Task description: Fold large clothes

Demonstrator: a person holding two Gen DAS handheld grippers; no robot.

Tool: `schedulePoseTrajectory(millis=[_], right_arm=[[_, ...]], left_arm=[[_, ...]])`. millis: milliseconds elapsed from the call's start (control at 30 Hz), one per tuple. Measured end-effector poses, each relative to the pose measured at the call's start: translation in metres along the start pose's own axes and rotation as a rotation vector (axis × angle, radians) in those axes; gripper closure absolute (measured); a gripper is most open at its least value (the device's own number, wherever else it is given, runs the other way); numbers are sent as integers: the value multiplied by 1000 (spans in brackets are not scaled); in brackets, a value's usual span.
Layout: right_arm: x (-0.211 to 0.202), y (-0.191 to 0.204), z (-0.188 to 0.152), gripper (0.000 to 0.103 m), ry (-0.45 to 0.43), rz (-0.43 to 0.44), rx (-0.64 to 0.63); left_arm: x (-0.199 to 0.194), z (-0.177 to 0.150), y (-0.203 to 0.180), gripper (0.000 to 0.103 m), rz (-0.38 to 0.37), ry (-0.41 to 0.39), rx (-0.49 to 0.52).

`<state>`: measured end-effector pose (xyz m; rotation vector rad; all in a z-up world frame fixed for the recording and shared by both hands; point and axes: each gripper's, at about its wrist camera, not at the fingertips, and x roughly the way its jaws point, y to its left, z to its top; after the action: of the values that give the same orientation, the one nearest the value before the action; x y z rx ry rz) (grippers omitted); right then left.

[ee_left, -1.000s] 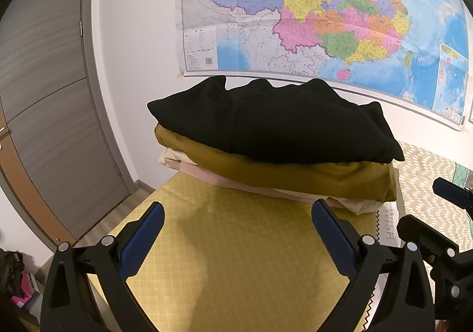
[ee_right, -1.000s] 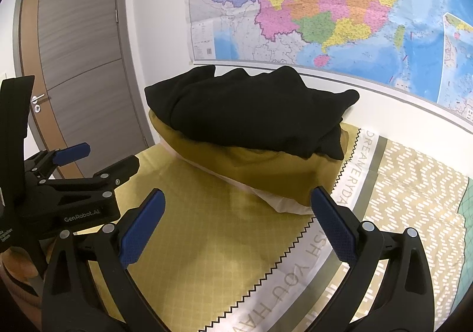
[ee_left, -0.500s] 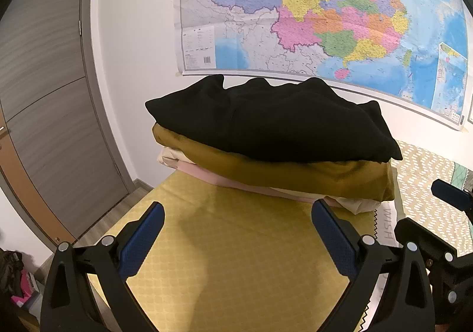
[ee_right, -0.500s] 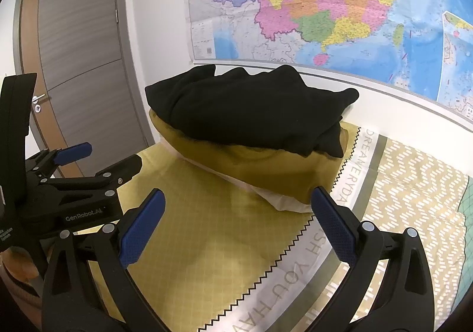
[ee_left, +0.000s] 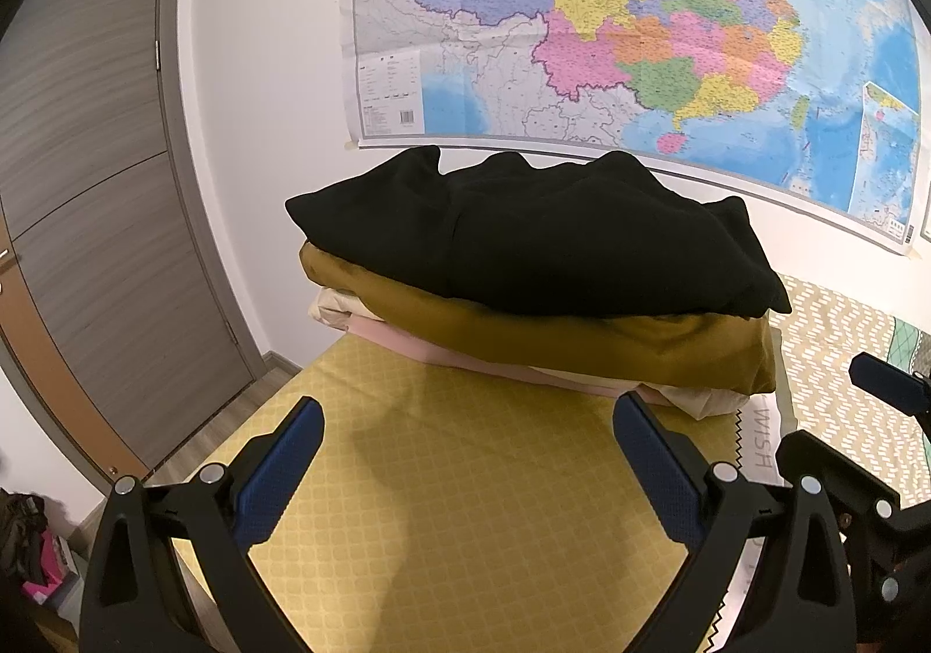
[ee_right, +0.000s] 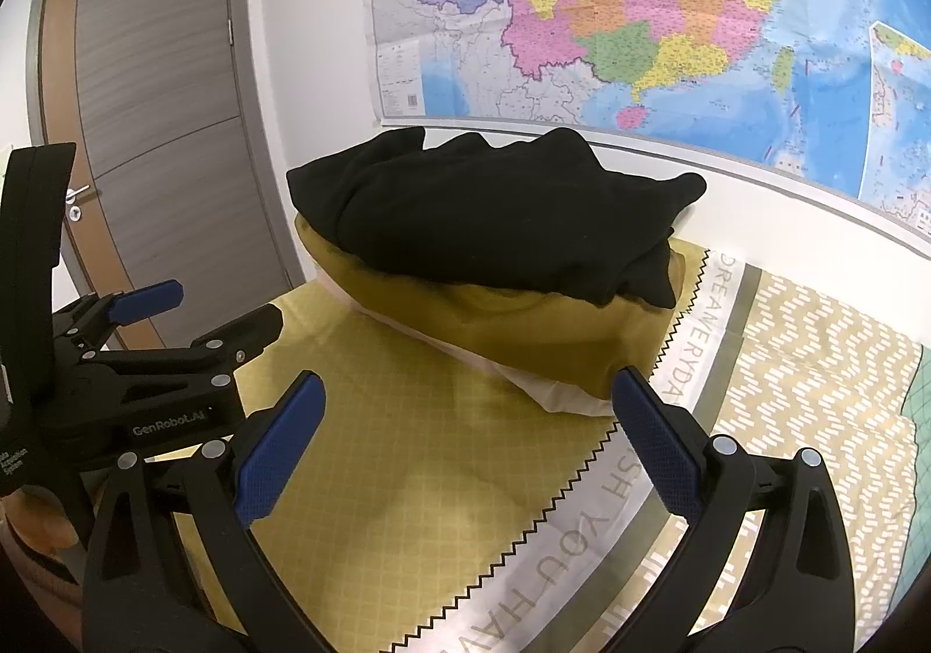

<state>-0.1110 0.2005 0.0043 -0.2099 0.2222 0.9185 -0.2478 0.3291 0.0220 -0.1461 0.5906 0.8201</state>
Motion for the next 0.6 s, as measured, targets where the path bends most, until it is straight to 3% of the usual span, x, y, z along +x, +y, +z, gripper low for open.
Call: schedulePoseTrajectory(millis=[600], right_arm=[[-1,1,-1,6,-4,-2,0]], left_arm=[[-3,1,-2,7,0,-4,0]])
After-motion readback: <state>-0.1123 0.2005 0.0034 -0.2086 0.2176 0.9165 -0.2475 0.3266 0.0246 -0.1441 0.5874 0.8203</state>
